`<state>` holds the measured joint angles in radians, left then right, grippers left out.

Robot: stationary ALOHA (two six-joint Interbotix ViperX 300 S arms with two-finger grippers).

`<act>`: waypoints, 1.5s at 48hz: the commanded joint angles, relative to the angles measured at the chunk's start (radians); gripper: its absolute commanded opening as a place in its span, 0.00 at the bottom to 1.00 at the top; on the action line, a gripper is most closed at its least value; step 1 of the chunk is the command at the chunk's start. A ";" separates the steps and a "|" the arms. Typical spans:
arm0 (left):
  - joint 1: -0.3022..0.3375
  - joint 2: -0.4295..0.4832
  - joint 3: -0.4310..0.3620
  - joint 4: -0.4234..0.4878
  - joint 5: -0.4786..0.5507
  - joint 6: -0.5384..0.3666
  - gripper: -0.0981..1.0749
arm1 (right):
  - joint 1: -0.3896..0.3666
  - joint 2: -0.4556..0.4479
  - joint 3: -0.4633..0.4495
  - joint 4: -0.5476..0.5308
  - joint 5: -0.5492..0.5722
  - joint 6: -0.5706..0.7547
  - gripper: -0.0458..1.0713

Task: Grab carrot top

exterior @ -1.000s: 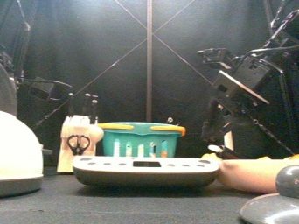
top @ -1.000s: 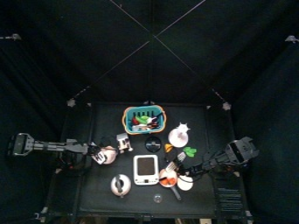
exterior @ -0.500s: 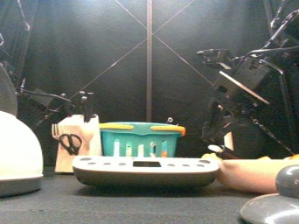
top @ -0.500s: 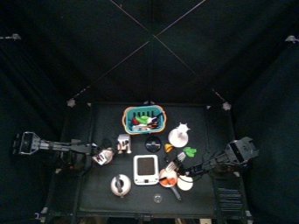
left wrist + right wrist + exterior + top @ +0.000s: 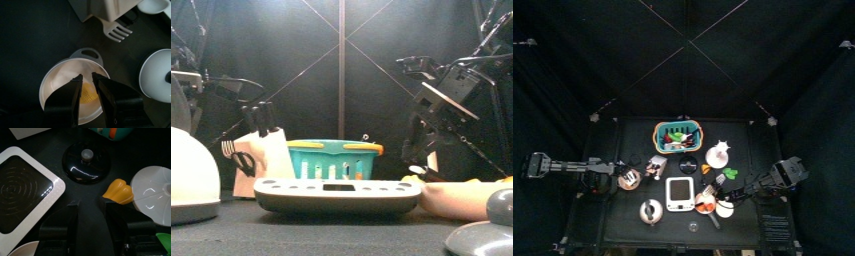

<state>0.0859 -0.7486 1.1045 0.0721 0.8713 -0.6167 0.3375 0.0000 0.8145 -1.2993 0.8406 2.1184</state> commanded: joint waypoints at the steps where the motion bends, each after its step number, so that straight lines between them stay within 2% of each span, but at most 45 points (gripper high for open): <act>1: -0.028 -0.015 0.017 -0.005 0.021 -0.002 0.66 | -0.009 -0.009 -0.011 -0.006 0.003 0.002 0.71; 5: -0.063 -0.017 0.051 -0.008 0.018 0.000 0.69 | -0.011 -0.002 -0.015 -0.008 0.000 0.002 0.71; 12: -0.064 -0.008 0.080 -0.123 -0.041 0.002 0.79 | -0.012 0.000 -0.025 -0.008 -0.011 0.002 0.71; 20: -0.066 -0.002 0.112 -0.120 -0.055 0.009 0.80 | -0.017 0.002 -0.026 -0.008 -0.011 0.002 0.71; 27: -0.066 0.000 0.135 -0.114 -0.146 0.020 0.80 | -0.020 0.003 -0.026 -0.009 -0.014 0.002 0.71; 35: -0.066 0.002 0.155 -0.118 -0.161 0.020 0.80 | -0.031 0.011 -0.034 -0.009 -0.021 0.002 0.71; 39: -0.061 0.023 0.152 -0.120 -0.163 0.020 0.80 | -0.034 0.014 -0.034 -0.012 -0.023 0.002 0.71; 47: -0.040 0.133 0.132 -0.118 -0.199 0.020 0.80 | -0.041 0.018 -0.035 -0.021 -0.043 0.002 0.71; 51: -0.031 0.146 0.137 -0.120 -0.196 0.020 0.80 | -0.040 0.020 -0.034 -0.020 -0.051 0.002 0.71; 57: -0.006 0.144 0.133 -0.117 -0.183 0.020 0.78 | -0.041 0.021 -0.035 -0.020 -0.052 0.002 0.71; 65: 0.000 0.132 0.114 -0.104 -0.147 0.020 0.70 | -0.041 0.021 -0.038 -0.020 -0.052 0.002 0.71; 72: -0.006 0.041 0.063 -0.094 -0.107 0.020 0.70 | -0.041 0.021 -0.038 -0.020 -0.052 0.000 0.71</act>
<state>0.0813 -0.6796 1.2042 -0.0261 0.7532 -0.5952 0.2991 0.0353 0.7931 -1.3146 0.7854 2.1200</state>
